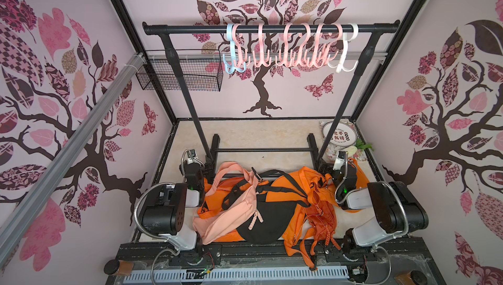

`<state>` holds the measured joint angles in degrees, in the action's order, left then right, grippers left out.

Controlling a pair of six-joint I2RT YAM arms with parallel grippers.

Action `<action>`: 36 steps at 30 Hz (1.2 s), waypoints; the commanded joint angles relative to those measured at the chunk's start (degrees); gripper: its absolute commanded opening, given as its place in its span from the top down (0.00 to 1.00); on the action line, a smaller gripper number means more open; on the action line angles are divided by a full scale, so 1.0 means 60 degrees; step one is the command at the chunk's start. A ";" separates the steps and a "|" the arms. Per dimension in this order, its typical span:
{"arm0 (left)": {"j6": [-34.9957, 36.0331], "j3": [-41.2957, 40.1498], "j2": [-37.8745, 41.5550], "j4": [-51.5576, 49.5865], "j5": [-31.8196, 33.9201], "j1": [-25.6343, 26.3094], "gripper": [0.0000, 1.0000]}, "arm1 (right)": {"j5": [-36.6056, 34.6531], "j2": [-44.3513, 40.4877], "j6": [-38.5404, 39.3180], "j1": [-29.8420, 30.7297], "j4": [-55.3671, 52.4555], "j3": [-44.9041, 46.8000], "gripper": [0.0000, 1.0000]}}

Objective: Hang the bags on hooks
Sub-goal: Pick up the bag from the bag.

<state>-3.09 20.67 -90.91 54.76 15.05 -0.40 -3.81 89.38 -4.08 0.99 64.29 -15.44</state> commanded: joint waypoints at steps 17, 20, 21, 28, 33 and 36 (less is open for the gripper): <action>-0.1202 0.1088 0.4109 -0.4473 0.2357 0.1052 0.02 | -0.2658 -0.5452 -0.4641 0.0120 -0.7640 -0.2445 0.00; -0.2616 0.2179 0.5317 -0.7068 0.2016 0.1056 0.02 | -0.1992 -0.6246 -0.6220 0.0070 -0.9792 -0.3371 0.00; -0.3326 0.2502 0.5840 -0.8156 0.1886 0.1066 0.02 | -0.1314 -0.6443 -0.5955 0.0070 -0.9836 -0.3557 0.00; -0.4730 0.3748 0.7919 -1.1015 -0.1116 0.1518 0.02 | 0.1048 -0.6211 -0.5918 0.0604 -1.3087 -0.5604 0.00; -0.3220 0.4122 0.9044 -1.2408 -0.0436 0.2805 0.02 | 0.1508 -0.5472 -0.4905 0.2675 -1.5391 -0.6641 0.00; -0.2506 0.4147 0.9656 -1.3512 0.0275 0.3551 0.02 | 0.0853 -0.5363 -0.4936 0.3526 -1.6541 -0.6598 0.03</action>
<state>-23.49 42.39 -35.57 -15.68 13.17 18.11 2.31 56.58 -35.22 19.18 -21.63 -54.22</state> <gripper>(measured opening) 0.983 0.979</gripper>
